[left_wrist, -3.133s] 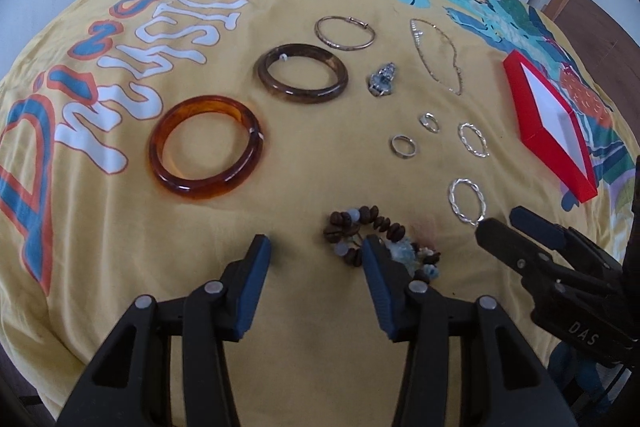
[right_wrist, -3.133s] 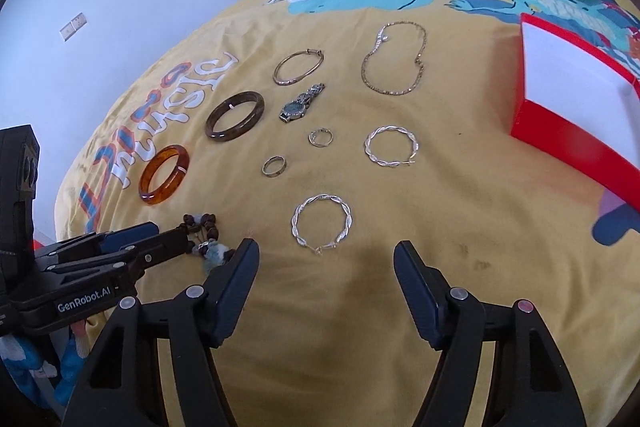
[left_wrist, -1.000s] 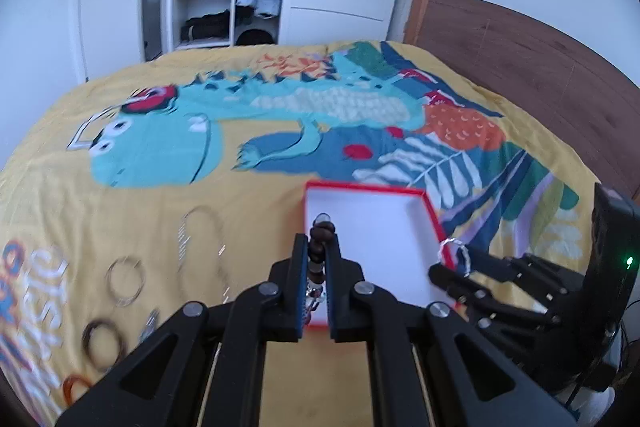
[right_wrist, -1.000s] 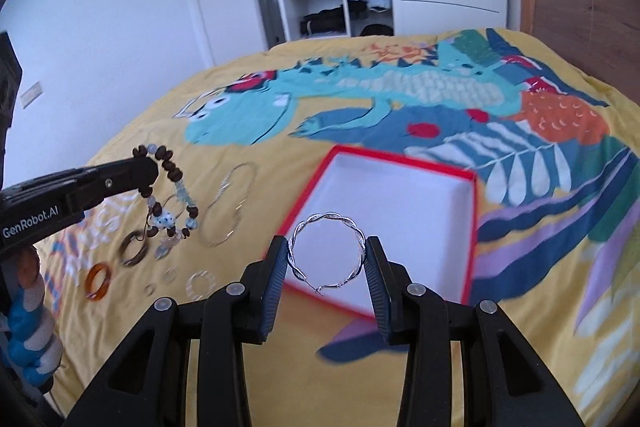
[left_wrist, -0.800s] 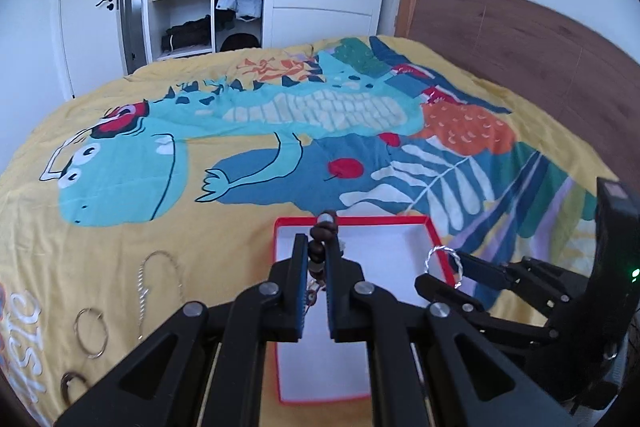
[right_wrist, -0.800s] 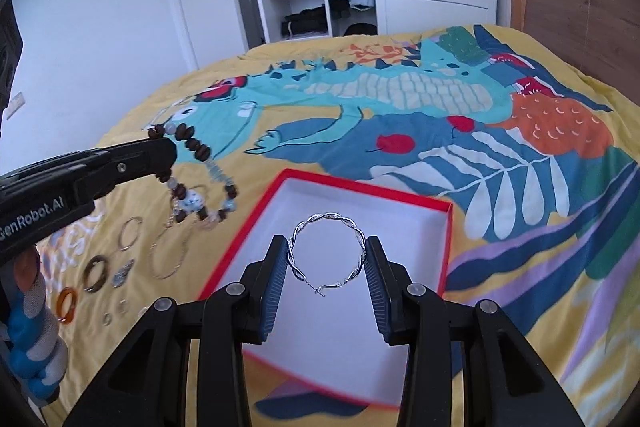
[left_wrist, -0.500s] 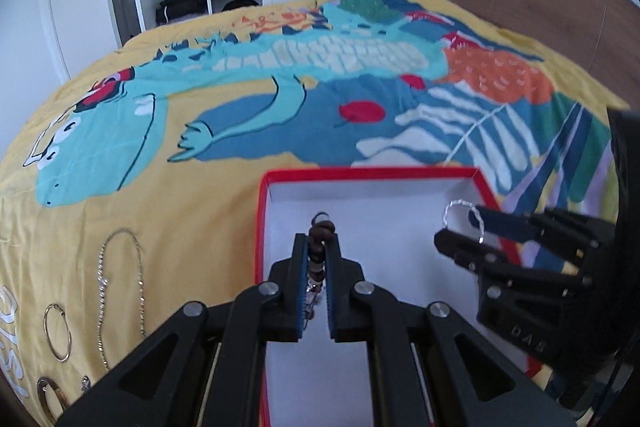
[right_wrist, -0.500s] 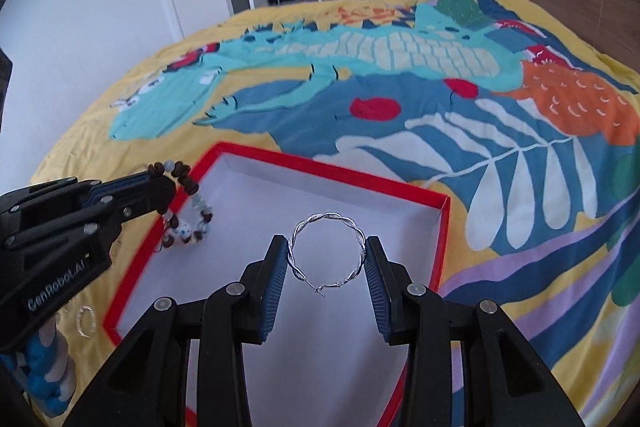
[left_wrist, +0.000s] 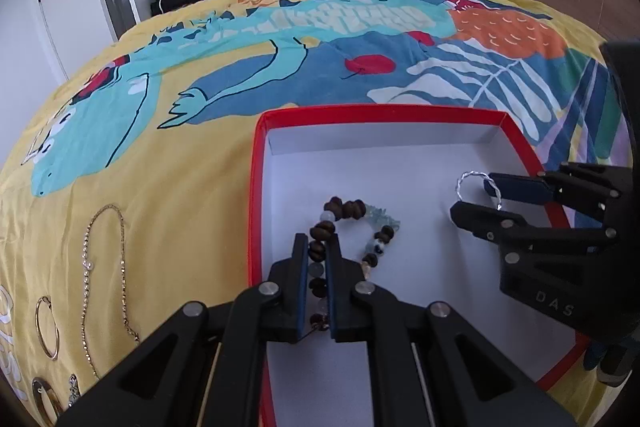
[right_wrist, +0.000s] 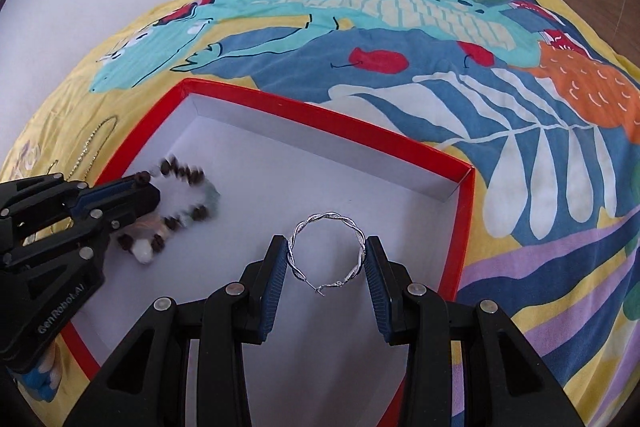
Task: Organize jewelry
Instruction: 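Carry both items into the red box and open both tools, then grasp the amber bangle with the left tool while the right grasps a silver ring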
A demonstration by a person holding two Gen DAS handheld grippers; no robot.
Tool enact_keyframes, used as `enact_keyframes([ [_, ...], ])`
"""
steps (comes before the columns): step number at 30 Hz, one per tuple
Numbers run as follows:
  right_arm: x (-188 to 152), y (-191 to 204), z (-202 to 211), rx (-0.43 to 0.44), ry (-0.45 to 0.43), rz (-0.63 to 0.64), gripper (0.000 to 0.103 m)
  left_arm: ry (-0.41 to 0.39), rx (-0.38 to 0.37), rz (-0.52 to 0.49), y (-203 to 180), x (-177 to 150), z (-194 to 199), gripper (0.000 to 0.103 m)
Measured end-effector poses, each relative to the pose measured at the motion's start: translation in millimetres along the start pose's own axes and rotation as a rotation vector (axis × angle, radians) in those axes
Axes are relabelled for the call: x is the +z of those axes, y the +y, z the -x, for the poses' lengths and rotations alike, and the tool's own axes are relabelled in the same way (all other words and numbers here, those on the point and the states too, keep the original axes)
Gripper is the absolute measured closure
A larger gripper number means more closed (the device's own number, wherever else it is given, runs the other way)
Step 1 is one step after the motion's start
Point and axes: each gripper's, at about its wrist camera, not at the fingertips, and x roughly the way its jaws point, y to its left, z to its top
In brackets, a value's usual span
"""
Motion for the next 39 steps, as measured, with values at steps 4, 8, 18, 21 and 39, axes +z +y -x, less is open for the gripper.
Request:
enact_keyframes([
  [4,-1.0,3.3,-1.6,-0.011,0.005,0.019,0.063,-0.002,-0.004,-0.004,-3.2,-4.2,-0.5,0.095],
  [8,-2.0,2.8,-1.2,-0.012,0.002,0.020,0.058,-0.023,0.015,-0.021,-6.2,-7.1,1.9,0.095],
  [18,1.0,1.4,9.2,-0.032,-0.036,0.000,0.045,-0.053,0.008,-0.025,-4.3,-9.4,15.8,0.094],
  [21,2.2,1.0,15.3,-0.038,-0.043,-0.006,0.045,-0.055,-0.003,-0.012,-1.5,-9.1,24.7,0.094],
  [39,-11.8,28.8,126.6,-0.061,-0.120,-0.051,0.044,-0.145,-0.002,-0.028,8.6,-23.1,149.1,0.074],
])
